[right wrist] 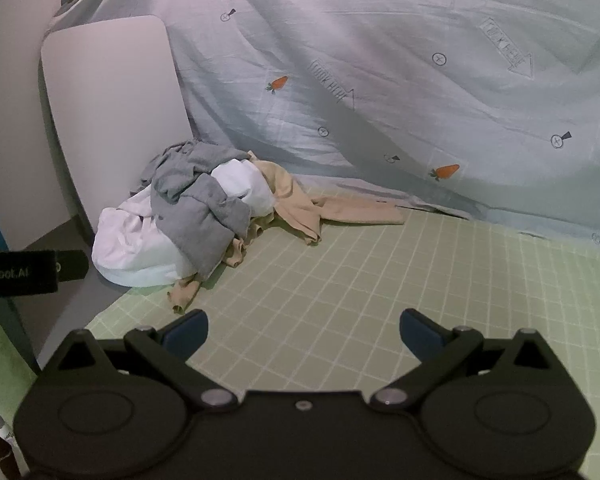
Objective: Fold clothes
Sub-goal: 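Move both grippers toward the clothes pile beside the white board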
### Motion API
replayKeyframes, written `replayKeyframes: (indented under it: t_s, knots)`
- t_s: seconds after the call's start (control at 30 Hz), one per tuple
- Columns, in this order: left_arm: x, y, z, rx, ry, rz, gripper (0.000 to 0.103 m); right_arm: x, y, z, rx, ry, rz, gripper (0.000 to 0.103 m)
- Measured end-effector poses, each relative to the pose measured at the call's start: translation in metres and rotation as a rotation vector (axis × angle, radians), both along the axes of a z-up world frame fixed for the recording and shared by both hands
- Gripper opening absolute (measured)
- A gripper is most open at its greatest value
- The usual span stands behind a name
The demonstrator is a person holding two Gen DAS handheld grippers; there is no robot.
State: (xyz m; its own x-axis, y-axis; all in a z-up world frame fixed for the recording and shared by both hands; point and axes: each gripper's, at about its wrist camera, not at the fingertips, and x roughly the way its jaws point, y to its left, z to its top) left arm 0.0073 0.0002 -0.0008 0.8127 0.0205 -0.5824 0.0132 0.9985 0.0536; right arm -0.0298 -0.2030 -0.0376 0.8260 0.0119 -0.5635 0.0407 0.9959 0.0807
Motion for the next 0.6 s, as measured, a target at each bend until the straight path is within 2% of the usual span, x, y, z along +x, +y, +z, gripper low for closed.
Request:
replayKeyframes:
  t_s: [0.1,0.23,0.6]
  knots:
    - [0.007,0.000,-0.001,-0.001,0.021,-0.003,0.103,0.001,-0.001,0.000,0.000,0.002,0.001,0.103]
    - [0.007,0.003,0.005,-0.007,-0.015,0.001,0.103,0.002,-0.002,-0.001,0.001,0.005,0.001,0.103]
    - [0.011,-0.003,0.006,0.014,-0.023,-0.002,0.103,0.013,0.000,-0.005,0.010,0.022,-0.001,0.103]
